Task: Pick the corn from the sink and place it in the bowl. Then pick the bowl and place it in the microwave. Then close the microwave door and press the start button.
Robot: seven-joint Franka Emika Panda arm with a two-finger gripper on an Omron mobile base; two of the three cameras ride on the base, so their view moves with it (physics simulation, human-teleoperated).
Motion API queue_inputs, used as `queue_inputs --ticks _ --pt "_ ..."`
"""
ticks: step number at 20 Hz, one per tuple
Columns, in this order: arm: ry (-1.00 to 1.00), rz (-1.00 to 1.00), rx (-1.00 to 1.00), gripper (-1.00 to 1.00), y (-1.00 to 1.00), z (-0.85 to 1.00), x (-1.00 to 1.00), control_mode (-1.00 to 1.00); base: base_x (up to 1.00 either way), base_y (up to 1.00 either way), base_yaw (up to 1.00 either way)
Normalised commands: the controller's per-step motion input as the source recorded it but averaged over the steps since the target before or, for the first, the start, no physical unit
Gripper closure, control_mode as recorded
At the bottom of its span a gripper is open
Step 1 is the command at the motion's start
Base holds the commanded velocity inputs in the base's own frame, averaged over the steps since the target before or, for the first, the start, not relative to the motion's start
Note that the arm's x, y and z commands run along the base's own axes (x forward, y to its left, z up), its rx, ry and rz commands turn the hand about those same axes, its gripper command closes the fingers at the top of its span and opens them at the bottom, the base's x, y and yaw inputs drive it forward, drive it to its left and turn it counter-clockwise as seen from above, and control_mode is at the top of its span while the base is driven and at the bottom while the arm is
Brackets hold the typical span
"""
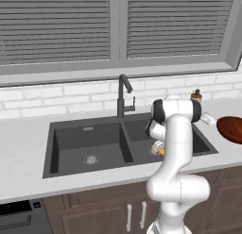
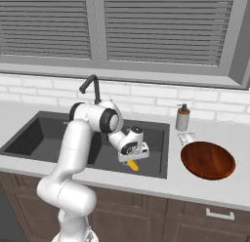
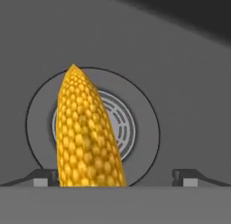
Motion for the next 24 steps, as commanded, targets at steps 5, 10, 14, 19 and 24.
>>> queue_inputs --ticks 5,10,14,19,24 --pt "0.0 0.0 0.0 -1.0 0.01 -0.35 0.17 -1.0 0.0 0.0 0.0" --pt "0.02 0.0 0.0 1.0 0.02 -0.36 0.09 -1.0 0.0 0.0 0.0" --pt "0.0 0.0 0.0 1.0 0.0 -0.19 0.0 -1.0 0.0 0.0 0.0" --pt "0.01 0.0 0.0 1.0 0.0 -0.08 0.0 -1.0 0.0 0.0 0.0" --pt "-0.02 0.0 0.0 1.0 0.0 0.5 -0.28 -1.0 0.0 0.0 0.0"
